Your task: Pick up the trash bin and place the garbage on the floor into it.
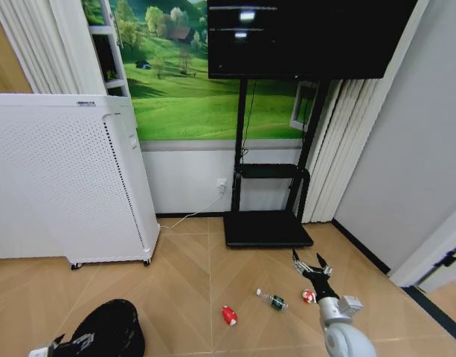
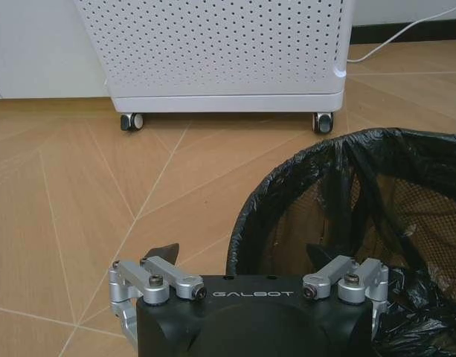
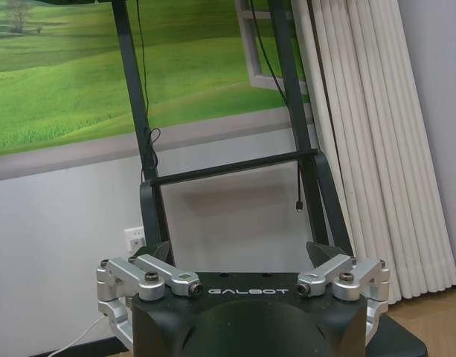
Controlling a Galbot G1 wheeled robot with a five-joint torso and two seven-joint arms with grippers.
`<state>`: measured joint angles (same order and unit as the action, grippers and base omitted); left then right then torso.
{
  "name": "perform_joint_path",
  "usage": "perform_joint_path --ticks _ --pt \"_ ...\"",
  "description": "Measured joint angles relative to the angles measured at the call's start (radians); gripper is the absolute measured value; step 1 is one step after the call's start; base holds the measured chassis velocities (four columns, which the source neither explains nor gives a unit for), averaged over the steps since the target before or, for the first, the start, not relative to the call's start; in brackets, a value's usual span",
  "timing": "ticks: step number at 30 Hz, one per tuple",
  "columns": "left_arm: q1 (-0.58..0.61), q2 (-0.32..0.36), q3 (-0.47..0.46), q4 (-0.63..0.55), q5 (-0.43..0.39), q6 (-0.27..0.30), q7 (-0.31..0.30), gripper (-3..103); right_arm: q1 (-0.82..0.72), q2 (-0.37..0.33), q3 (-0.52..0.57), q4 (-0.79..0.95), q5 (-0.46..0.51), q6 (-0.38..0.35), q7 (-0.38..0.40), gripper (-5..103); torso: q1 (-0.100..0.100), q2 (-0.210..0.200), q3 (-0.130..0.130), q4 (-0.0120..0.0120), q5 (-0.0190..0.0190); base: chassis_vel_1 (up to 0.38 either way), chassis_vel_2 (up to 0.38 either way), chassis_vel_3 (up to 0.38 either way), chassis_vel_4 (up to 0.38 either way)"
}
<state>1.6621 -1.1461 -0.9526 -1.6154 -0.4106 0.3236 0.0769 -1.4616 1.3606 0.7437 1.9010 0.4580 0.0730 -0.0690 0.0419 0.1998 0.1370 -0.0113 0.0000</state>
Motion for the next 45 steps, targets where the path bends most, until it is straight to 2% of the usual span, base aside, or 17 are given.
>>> perform_joint_path --ticks 2,5,7,8,12,15,18,21,23,24,26,34,39,43,45 --pt "0.0 -0.002 0.0 0.004 0.002 -0.002 0.001 97 0.0 -0.001 0.0 0.001 0.0 -0.001 0.0 100 0.0 0.0 0.0 0.0001 0.0 0.0 0.0 0.0 0.0" --pt "-0.003 -0.007 0.0 0.017 0.014 -0.013 0.014 91 0.001 -0.001 0.0 0.004 0.001 -0.002 0.0 100 0.0 0.0 0.0 0.0001 0.0 0.0 0.0 0.0 0.0" --pt "-0.005 -0.007 -0.002 0.029 0.025 -0.022 0.024 80 0.001 -0.002 -0.001 0.004 0.001 -0.002 0.001 100 0.0 0.0 0.0 0.0 0.0001 0.0 0.0 0.0 0.0" --pt "-0.005 -0.007 -0.002 0.029 0.025 -0.022 0.024 80 0.001 -0.002 -0.001 0.004 0.001 -0.002 0.001 100 0.0 0.0 0.0 0.0 0.0001 0.0 0.0 0.0 0.0" --pt "-0.022 -0.012 -0.003 0.053 0.043 -0.042 0.032 58 0.0 -0.003 0.001 0.005 0.001 -0.002 0.002 100 0.0 0.001 0.0 0.0 0.0003 0.0 0.0 0.0 0.0" --pt "-0.028 -0.013 -0.001 0.056 0.045 -0.043 0.032 53 0.0 -0.003 0.002 0.005 0.001 -0.002 0.002 100 0.0 0.001 0.0 -0.0001 0.0002 0.0 0.0 0.0 0.0" --pt "-0.037 -0.012 0.001 0.062 0.047 -0.046 0.032 36 0.0 -0.002 0.002 0.005 0.001 -0.002 0.003 100 0.0 0.001 0.0 0.0001 0.0001 0.0 0.0 0.0 0.0" --pt "-0.039 -0.012 0.002 0.063 0.048 -0.047 0.033 31 0.0 -0.002 0.003 0.005 0.001 -0.002 0.003 100 0.0 0.001 0.0 0.0001 0.0001 0.0 0.0 0.0 0.0" --pt "-0.045 -0.011 0.002 0.064 0.048 -0.051 0.031 20 0.0 -0.001 0.003 0.003 0.001 -0.001 0.004 100 0.0 0.001 0.0 0.0 0.0002 0.0 0.0 0.0 0.0" --pt "-0.045 -0.011 0.002 0.064 0.048 -0.051 0.031 20 0.0 -0.001 0.003 0.003 0.001 -0.001 0.004 100 0.0 0.001 0.0 0.0 0.0002 0.0 0.0 0.0 0.0" --pt "-0.05 -0.011 0.003 0.062 0.048 -0.053 0.03 12 0.001 -0.001 0.002 -0.001 0.0 0.0 0.004 100 0.0 0.001 0.0 -0.0001 -0.0002 0.0 0.0 0.0 0.0" --pt "-0.063 -0.023 0.001 0.01 0.057 -0.102 0.0 9 0.0 -0.001 -0.002 -0.008 -0.007 0.003 0.004 100 0.0 0.001 0.0 -0.0001 -0.0001 0.0 0.0 0.0 0.0" --pt "-0.068 -0.034 -0.001 -0.042 0.053 -0.11 -0.01 7 -0.002 0.001 -0.004 -0.013 -0.016 0.008 0.004 100 0.0 0.001 0.001 0.0001 -0.0002 0.0 0.0 0.0 0.0" --pt "-0.076 -0.048 -0.005 -0.108 0.035 -0.117 -0.018 7 -0.007 0.004 -0.008 -0.018 -0.027 0.014 0.004 100 0.0 0.001 0.001 0.0002 -0.0002 0.0 0.0 0.0 0.0" --pt "-0.076 -0.058 -0.017 -0.199 0.007 -0.115 -0.02 7 -0.013 0.006 -0.009 -0.02 -0.034 0.019 0.004 100 0.0 0.001 0.001 -0.0001 0.0001 0.0 0.0 0.0 0.0"
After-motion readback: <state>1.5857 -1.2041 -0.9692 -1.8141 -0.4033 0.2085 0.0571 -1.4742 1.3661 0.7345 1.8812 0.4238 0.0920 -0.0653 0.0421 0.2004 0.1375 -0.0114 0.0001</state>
